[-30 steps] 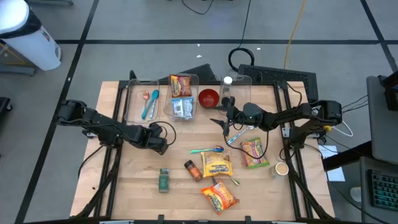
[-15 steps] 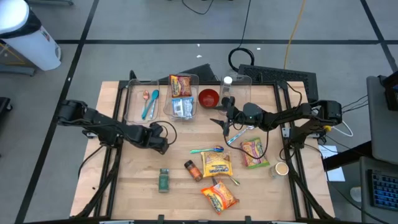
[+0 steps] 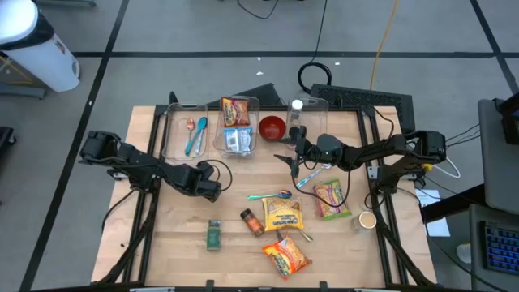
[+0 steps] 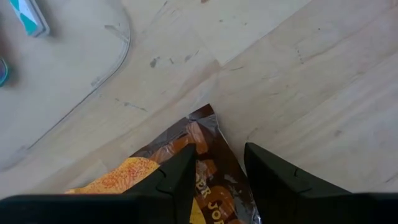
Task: Pick & Place Food Item
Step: Put the orange seasoning pack into the right transparent bin
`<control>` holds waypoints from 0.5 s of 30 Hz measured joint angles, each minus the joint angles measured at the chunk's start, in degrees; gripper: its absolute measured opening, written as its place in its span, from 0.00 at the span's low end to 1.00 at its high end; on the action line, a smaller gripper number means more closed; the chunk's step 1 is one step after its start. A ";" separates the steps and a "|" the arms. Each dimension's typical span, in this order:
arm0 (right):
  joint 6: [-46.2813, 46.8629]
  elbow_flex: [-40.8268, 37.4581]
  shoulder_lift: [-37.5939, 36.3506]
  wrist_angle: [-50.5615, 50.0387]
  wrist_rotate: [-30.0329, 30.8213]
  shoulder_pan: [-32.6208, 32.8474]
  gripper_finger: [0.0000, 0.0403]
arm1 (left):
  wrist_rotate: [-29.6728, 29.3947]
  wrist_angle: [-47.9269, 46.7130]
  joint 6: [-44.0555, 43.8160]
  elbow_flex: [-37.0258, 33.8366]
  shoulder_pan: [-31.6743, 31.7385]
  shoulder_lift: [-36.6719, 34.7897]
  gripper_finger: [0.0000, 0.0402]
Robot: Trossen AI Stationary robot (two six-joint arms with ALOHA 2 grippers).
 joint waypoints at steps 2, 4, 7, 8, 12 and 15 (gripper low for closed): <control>0.00 0.00 0.00 -0.01 0.00 -0.01 0.62 | 0.15 -0.13 -0.48 -0.02 0.00 0.02 0.34; 0.00 0.00 0.00 -0.02 0.01 -0.02 0.62 | 0.23 -0.13 -0.99 -0.03 0.00 0.07 0.30; 0.00 0.00 0.00 -0.01 0.01 -0.02 0.62 | 0.48 -0.14 -1.63 -0.07 0.00 0.07 0.20; 0.00 0.00 0.00 0.00 0.02 -0.01 0.62 | 0.80 -0.14 -1.63 -0.07 0.00 0.07 0.16; 0.00 0.00 0.00 0.00 0.01 -0.02 0.62 | 1.77 0.10 -1.76 -0.07 0.11 0.11 0.02; 0.00 0.00 0.00 -0.01 0.00 -0.01 0.62 | 1.80 0.08 -1.49 -0.07 0.11 0.11 0.03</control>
